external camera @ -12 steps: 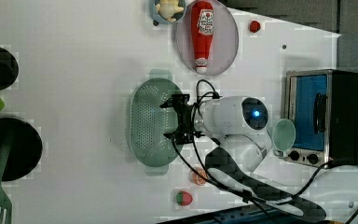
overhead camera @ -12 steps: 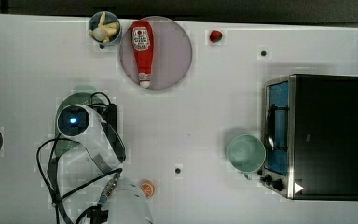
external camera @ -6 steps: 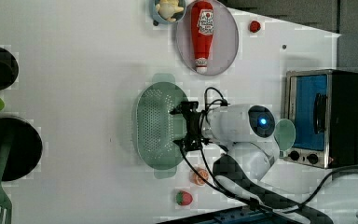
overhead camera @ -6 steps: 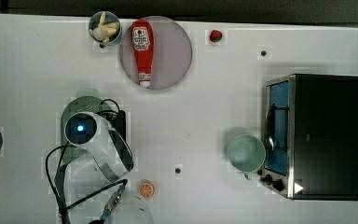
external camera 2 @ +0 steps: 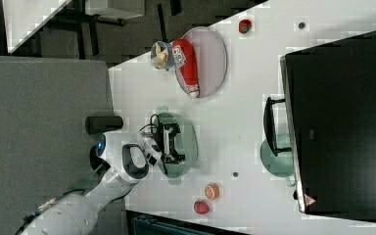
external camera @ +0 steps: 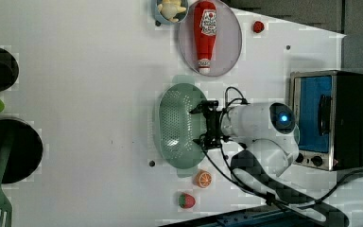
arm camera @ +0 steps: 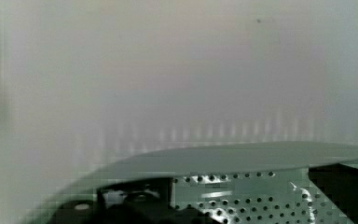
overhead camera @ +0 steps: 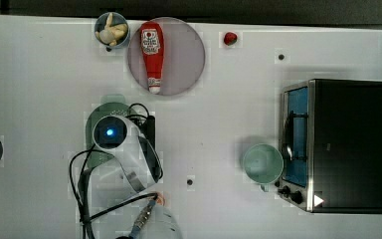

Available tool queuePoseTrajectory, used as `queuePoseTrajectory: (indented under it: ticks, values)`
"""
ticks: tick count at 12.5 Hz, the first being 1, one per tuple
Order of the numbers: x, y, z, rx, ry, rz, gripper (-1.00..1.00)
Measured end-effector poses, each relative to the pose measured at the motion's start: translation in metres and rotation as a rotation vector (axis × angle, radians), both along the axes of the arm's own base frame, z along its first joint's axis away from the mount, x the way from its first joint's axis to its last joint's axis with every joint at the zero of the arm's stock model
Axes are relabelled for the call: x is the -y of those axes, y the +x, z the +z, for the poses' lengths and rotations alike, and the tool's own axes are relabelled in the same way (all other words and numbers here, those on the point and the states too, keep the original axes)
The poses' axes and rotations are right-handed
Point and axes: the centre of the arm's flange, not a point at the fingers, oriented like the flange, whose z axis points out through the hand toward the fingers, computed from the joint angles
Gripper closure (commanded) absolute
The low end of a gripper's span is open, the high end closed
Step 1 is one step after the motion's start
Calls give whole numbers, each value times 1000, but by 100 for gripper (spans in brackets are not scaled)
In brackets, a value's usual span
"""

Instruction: Drag strainer left to right.

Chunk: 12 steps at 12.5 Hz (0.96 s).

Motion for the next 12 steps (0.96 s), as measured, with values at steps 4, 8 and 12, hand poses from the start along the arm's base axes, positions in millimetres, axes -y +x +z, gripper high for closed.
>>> queuePoseTrajectory:
  ticks: [4,8,12]
  values:
    - [58,16,6,32,-16,-50,-100]
    - [112,27,4,40,-48,-60,-100]
    - [139,23,-1,21,-53,-81,-100]
